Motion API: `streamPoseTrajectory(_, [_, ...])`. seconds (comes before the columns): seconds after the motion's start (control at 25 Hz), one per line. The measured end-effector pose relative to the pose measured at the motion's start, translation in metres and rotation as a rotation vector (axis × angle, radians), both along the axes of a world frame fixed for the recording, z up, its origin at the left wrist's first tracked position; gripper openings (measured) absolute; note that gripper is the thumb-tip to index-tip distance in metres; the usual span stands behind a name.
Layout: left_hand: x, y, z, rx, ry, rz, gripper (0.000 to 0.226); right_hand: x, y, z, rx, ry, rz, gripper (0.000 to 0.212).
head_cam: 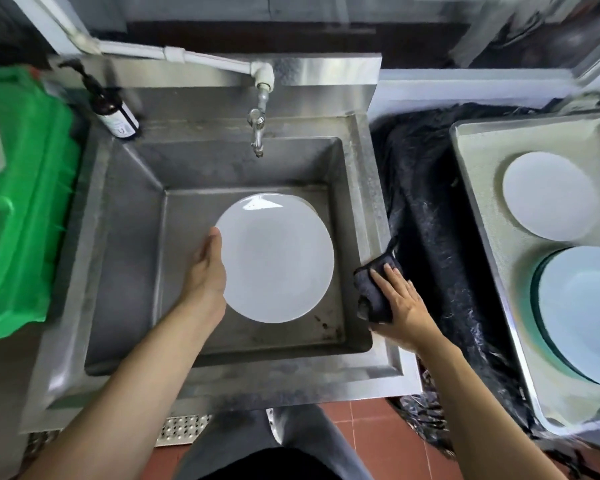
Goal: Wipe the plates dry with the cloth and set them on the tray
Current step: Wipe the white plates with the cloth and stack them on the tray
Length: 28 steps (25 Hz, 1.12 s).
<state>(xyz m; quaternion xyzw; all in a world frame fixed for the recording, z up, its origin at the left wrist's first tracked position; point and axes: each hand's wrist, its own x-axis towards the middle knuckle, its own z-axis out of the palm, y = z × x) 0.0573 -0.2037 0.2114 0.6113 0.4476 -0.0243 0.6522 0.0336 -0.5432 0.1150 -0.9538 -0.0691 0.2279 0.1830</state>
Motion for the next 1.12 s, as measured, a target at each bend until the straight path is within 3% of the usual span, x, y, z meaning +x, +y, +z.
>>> streamPoseTrajectory(0.16, [-0.001,-0.001,0.017,-0.013,-0.04,-0.017,0.054,-0.003,0.0,0.0,0.131,-0.115,-0.064,0.08])
streamPoseTrajectory(0.36, [-0.009,-0.007,0.034,-0.003,-0.094,-0.046,0.043,0.004,0.053,0.048,0.589,-0.338,-0.597,0.054])
streamPoseTrajectory(0.44, [-0.012,-0.008,0.042,-0.015,-0.09,-0.091,0.04,0.017,0.082,0.085,0.675,-0.466,-0.681,0.05])
streamPoseTrajectory(0.52, [-0.013,-0.009,0.048,-0.02,-0.107,-0.128,0.018,0.03,0.111,0.113,0.701,-0.622,-0.514,0.052])
streamPoseTrajectory(0.64, [-0.015,-0.008,0.059,0.005,-0.158,-0.156,0.02,0.039,0.156,0.129,0.555,-0.723,-0.267,0.054])
streamPoseTrajectory(0.76, [-0.013,-0.003,0.074,0.053,-0.222,-0.137,0.012,0.027,0.191,0.129,0.683,-0.657,-0.248,0.056])
streamPoseTrajectory(0.96, [-0.007,0.024,0.078,-0.022,-0.272,-0.16,0.031,0.002,0.238,0.131,0.826,-0.566,0.123,0.06])
streamPoseTrajectory(1.04, [-0.011,0.034,0.075,-0.01,-0.286,-0.14,0.035,0.015,0.237,0.134,0.78,-0.588,0.036,0.059])
streamPoseTrajectory(1.12, [-0.016,0.039,0.075,0.012,-0.269,-0.149,0.038,0.03,0.237,0.141,0.752,-0.574,-0.209,0.06])
